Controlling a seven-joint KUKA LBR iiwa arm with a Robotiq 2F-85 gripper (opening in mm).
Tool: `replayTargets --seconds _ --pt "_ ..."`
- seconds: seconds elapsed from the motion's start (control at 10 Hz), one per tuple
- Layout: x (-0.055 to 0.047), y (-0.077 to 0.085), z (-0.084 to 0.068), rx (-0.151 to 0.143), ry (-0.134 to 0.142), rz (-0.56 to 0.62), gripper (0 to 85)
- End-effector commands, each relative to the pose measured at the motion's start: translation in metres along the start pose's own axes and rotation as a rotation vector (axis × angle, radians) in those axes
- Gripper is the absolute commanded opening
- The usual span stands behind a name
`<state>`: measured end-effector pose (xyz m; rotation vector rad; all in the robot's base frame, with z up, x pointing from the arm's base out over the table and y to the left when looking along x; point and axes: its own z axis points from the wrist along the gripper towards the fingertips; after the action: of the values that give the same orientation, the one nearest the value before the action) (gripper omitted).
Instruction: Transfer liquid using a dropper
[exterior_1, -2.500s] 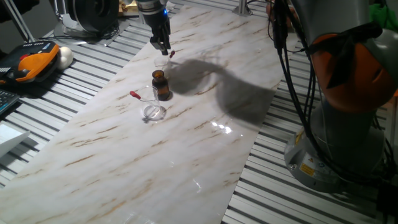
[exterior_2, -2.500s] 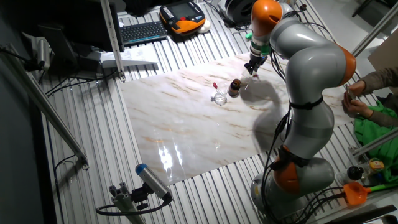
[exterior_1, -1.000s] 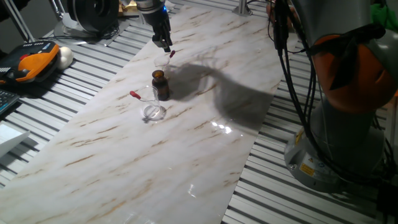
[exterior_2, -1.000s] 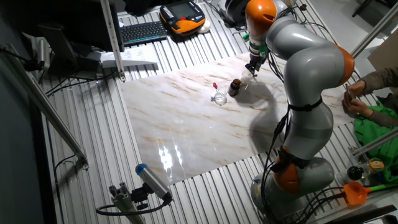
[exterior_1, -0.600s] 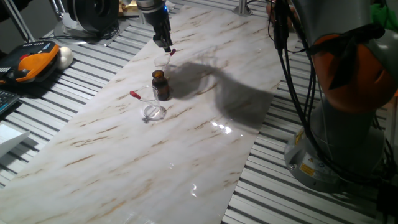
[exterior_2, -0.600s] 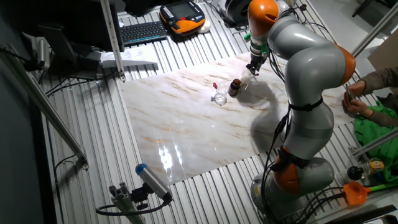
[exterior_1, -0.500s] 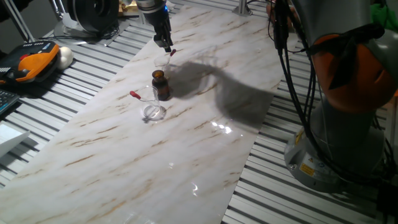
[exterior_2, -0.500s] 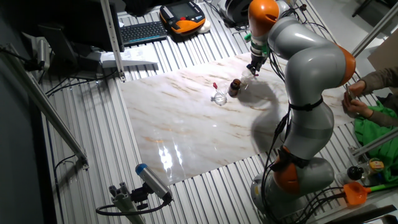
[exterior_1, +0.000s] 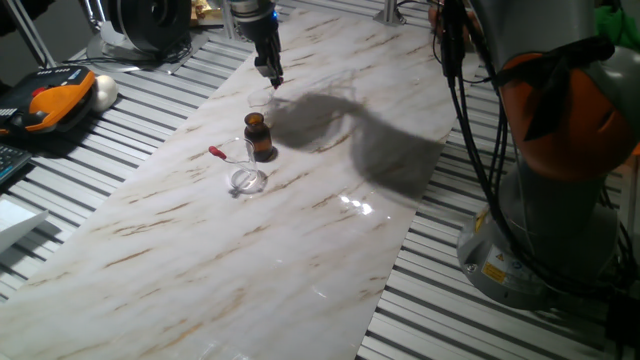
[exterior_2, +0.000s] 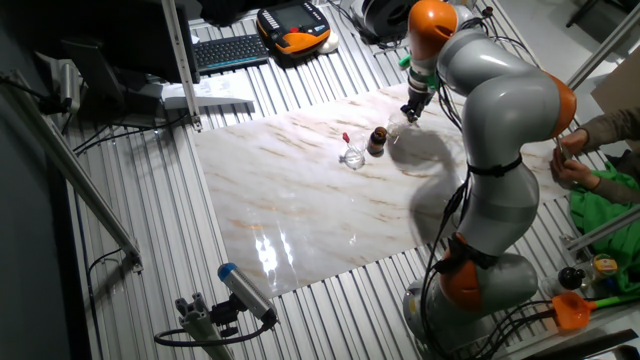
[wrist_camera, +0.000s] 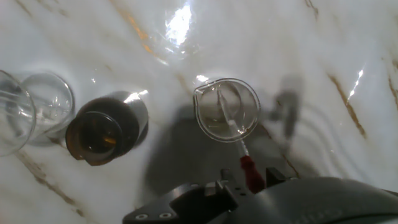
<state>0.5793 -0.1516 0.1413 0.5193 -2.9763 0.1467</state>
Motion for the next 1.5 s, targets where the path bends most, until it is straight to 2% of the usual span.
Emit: replayTargets --seconds 0.0,0.2,0.6,0.8,1.1,1.4 --pt "0.0 0.0 0.0 0.0 -0.02 0.005 34.0" --pt "0.002 0.0 -0.001 0.001 -0.041 0.006 34.0" --pt "0.009 -0.002 0.001 -0.006 -0.119 -0.006 34.0" --pt "0.01 -0.004 0.003 -0.01 -0.148 -0.007 34.0" --pt "0.008 0.0 0.007 -0.014 -0.171 -0.005 34.0" --pt "0.006 0.001 0.011 -0.019 -0.181 -0.007 34.0"
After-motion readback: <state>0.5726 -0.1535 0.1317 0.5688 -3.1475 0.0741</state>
